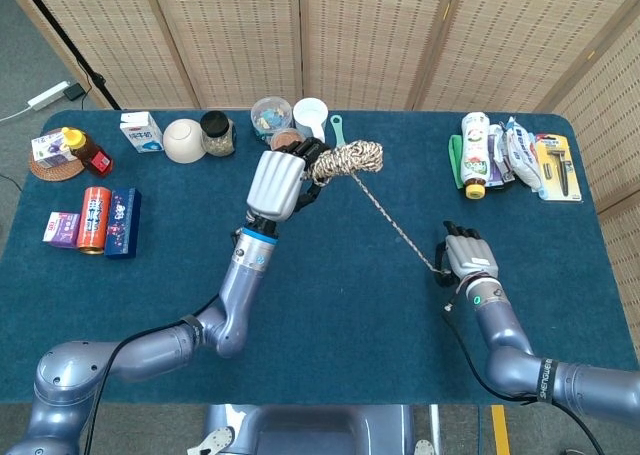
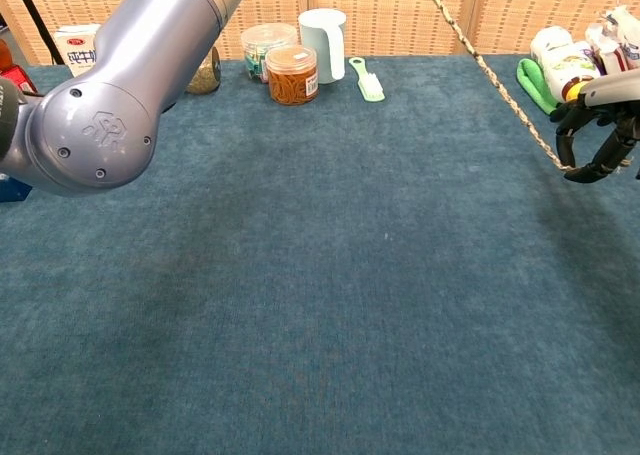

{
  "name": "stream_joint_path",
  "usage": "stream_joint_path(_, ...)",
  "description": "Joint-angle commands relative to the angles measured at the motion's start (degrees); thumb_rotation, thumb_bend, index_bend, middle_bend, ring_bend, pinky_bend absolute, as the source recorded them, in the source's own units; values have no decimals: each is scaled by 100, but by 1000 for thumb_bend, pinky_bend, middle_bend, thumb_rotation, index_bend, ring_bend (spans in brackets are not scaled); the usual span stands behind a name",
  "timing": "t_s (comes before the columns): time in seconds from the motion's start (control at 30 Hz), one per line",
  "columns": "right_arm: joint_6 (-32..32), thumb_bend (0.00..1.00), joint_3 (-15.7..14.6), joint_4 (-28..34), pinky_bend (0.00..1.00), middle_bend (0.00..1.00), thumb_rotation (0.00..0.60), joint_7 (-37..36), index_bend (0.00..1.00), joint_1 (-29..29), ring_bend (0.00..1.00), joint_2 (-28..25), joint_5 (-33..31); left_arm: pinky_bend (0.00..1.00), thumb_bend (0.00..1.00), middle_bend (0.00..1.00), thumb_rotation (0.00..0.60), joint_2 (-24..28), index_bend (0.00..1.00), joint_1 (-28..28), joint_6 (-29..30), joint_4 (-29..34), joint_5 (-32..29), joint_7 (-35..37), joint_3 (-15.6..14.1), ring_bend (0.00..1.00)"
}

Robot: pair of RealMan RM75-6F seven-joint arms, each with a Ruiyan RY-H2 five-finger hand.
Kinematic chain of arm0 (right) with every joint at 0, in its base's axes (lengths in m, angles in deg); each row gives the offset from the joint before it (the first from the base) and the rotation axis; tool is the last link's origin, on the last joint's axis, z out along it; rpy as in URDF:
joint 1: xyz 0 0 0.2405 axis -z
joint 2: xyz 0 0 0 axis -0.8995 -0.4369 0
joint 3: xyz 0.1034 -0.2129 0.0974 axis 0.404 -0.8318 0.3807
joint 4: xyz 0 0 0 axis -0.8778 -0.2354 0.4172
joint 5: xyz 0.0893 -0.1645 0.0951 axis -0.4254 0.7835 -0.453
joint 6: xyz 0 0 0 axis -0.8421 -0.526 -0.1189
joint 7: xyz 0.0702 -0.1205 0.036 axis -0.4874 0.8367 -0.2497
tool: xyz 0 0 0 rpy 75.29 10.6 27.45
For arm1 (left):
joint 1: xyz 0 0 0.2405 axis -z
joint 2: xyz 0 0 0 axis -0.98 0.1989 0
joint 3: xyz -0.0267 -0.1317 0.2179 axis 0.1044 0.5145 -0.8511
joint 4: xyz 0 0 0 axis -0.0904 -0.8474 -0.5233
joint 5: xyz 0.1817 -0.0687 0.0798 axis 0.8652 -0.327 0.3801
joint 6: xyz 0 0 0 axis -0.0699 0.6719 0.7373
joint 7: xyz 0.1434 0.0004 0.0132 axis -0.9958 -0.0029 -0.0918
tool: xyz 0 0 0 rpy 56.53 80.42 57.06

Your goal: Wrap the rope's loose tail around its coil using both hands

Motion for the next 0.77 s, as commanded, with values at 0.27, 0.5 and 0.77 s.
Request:
stream_joint_path(0.27,15,641,18,19,0,0,600,-65,755,50,0,12,79,601,510,409,600,22,558,-37,66,149,78,-33,-104,457)
stream_joint_path(0.5,258,350,55,46,0,0,600,-446,23,275,0,-108,782,601,511,409,600,46,558,-66,117,301,121,-83,-146,457)
stream_joint_path(0.77,143,0,56,142,0,0,600,-748,0,535,0,-226,1547,601,510,409,600,116,558,-126,205,566,218,-157,-214,457)
